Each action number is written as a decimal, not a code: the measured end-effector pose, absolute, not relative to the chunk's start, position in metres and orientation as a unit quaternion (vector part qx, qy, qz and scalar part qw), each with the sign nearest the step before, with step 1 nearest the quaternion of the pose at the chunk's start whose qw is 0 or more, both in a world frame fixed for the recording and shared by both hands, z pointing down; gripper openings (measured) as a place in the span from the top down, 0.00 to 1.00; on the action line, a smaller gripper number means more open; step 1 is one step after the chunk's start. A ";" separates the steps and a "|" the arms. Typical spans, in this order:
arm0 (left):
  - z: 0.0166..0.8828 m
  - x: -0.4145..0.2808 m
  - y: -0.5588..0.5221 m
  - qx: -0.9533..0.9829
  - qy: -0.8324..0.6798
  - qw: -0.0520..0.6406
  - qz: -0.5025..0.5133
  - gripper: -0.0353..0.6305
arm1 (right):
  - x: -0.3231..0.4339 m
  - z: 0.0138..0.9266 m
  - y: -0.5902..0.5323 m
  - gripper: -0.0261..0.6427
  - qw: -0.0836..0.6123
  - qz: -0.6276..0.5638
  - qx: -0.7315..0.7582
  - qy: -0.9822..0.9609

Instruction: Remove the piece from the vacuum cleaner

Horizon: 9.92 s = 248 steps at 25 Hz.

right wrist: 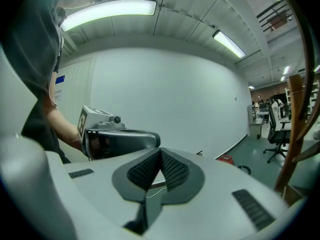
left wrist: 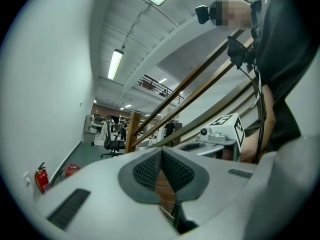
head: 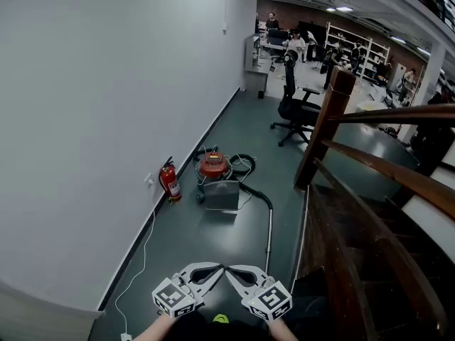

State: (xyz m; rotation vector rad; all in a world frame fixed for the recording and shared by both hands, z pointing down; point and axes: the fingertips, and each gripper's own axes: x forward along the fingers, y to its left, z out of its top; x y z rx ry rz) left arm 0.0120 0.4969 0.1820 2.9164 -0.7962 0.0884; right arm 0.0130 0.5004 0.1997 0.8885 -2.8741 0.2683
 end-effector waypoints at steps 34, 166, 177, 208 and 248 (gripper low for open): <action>0.183 0.010 0.393 0.969 -0.237 0.057 0.042 0.93 | 0.013 0.202 0.388 0.94 0.048 0.115 0.342 -0.931; 0.416 -0.001 -0.124 0.942 -0.301 0.096 0.110 0.93 | -0.002 0.442 -0.116 0.86 0.210 0.177 0.207 -0.939; 0.500 -0.009 -0.137 0.942 -0.285 0.119 0.130 0.93 | -0.011 0.516 -0.130 0.85 0.243 0.151 0.188 -0.939; 0.661 -0.020 -0.182 0.936 -0.254 0.130 0.207 0.76 | -0.011 0.669 -0.174 0.73 0.289 0.198 0.227 -0.909; 0.763 -0.028 -0.228 0.920 -0.248 0.098 0.287 0.61 | -0.013 0.774 -0.220 0.50 0.430 0.116 0.146 -0.883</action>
